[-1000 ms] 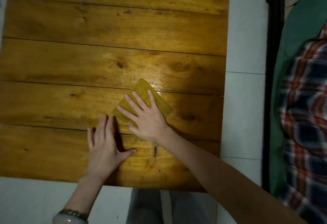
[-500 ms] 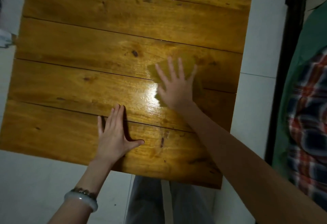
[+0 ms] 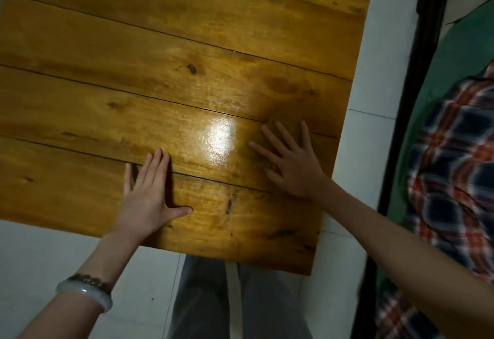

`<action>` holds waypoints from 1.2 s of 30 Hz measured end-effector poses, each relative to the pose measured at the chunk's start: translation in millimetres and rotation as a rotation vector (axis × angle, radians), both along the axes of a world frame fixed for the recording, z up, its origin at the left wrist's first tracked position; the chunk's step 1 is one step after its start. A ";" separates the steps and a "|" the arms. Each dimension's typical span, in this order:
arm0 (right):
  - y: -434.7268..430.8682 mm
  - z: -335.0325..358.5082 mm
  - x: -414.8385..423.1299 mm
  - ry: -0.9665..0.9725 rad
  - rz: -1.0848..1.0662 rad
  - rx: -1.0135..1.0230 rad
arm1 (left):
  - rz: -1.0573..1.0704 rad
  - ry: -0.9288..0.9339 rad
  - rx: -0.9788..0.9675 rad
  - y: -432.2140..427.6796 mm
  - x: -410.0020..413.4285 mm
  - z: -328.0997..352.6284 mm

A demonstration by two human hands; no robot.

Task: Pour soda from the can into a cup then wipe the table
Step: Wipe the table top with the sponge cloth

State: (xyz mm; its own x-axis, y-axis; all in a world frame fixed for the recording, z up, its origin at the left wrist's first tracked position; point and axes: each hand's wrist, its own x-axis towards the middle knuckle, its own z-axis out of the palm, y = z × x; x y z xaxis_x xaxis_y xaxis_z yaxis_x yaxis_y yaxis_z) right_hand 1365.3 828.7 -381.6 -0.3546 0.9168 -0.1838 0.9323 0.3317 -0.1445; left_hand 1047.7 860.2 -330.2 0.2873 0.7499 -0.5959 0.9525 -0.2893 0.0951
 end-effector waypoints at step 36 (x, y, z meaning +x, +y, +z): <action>36.9 -11.8 -121.9 0.034 0.195 0.050 | 0.198 -0.098 0.022 -12.6 -5.1 -8.8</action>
